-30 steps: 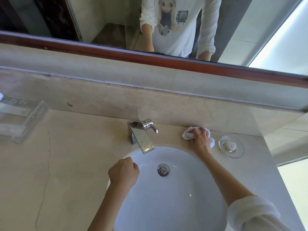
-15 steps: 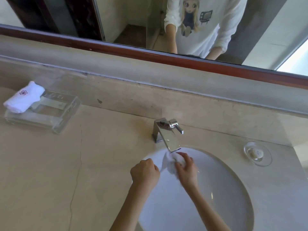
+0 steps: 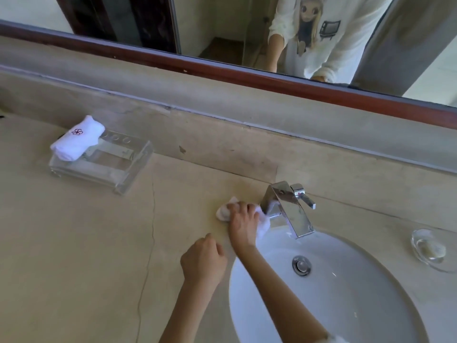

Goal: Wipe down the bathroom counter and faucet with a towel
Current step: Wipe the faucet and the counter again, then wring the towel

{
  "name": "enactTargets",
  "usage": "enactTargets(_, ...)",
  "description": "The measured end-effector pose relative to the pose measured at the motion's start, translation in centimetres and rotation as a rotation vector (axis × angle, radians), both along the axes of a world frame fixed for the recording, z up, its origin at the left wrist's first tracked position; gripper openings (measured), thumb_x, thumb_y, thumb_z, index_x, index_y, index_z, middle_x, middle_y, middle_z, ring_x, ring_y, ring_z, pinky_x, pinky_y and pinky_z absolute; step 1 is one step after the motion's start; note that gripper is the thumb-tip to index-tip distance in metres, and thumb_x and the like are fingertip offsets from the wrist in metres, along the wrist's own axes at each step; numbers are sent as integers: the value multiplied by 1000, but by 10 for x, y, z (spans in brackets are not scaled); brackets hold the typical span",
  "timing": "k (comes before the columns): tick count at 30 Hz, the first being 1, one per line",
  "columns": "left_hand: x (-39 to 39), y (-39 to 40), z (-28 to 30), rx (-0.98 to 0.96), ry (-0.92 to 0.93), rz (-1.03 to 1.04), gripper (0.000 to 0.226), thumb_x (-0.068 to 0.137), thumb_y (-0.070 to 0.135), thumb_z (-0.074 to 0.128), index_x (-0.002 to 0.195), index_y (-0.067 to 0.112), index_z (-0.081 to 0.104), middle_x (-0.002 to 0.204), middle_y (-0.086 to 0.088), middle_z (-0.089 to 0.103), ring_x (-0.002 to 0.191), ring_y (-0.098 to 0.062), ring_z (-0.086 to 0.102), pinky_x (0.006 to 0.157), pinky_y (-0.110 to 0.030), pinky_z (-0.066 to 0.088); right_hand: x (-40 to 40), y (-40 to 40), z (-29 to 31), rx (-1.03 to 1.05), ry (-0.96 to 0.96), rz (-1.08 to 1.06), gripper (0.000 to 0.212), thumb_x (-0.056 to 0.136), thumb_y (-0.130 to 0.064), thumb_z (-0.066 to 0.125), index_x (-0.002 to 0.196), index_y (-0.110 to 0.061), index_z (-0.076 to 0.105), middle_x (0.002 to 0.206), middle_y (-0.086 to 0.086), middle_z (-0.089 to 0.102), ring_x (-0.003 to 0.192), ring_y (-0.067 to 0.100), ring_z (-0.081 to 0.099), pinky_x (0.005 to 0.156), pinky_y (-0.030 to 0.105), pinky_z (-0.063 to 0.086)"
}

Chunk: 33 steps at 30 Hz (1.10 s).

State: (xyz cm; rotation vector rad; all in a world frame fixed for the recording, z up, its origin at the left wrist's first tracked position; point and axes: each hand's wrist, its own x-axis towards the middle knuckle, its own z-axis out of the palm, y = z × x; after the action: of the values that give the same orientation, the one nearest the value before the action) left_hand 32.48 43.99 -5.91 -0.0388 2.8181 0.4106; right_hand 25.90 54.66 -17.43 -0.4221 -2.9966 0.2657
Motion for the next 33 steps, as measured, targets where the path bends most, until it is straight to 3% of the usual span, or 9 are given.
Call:
enactTargets(2,-5,-9,-5,3,46,25,24,95,26,36,102,16,57,102,-1,65,95,-21,62,67,-27,38,-43,10,8,144,27,-22,29,71,-12,65,99,-19,66,91,10,64,86,33,60,65,38,51)
enactTargets(8,-13,-25,-20,-18,63,18,25,96,26,34,102,18,56,89,5,58,78,-16,55,63,-25,36,-105,17,20,5,-77,-25,36,94,-11,35,128,-18,45,126,14,43,119,34,38,92,44,38)
enactTargets(12,-17,-21,-20,13,21,42,25,95,24,37,104,15,58,105,-3,65,97,-23,62,69,-27,40,-45,-5,12,-194,-12,144,48,79,-9,48,124,-26,55,125,16,47,115,38,40,90,50,40)
enactTargets(16,-21,-20,-15,62,1,109,30,94,21,36,112,14,59,116,-9,64,108,-29,59,82,-31,45,34,-39,10,-257,8,308,29,72,-38,54,98,-31,65,102,6,58,96,34,50,76,46,47)
enactTargets(18,-18,-23,-21,79,-29,108,30,95,20,36,112,12,59,117,-11,64,110,-30,58,83,-32,45,63,-48,7,-307,13,363,24,68,-30,62,92,-26,65,91,2,57,86,31,53,67,43,50)
enactTargets(22,15,-31,-39,68,-128,23,26,95,22,39,109,10,56,116,-9,63,109,-28,57,80,-34,44,120,-30,9,-406,-66,610,39,63,-11,57,100,-19,62,98,2,55,92,27,48,92,43,42)
enactTargets(24,34,-37,-45,108,-151,-10,25,94,23,42,111,12,55,116,-5,61,109,-25,57,80,-32,43,132,-4,13,-379,-89,765,45,60,-6,57,100,-25,64,103,1,56,100,23,47,86,38,40)
enactTargets(28,51,-52,-48,133,-108,-63,24,94,21,42,112,11,54,115,-6,57,111,-23,54,84,-33,44,95,37,19,-336,-119,481,59,69,0,49,111,-39,63,120,2,52,114,28,49,80,38,45)
enactTargets(33,61,-88,-46,36,-56,-38,23,94,20,39,110,10,52,112,-8,53,112,-24,51,82,-34,44,34,-8,33,-216,-180,216,53,80,-2,48,127,-25,57,123,12,48,117,35,42,95,42,36)
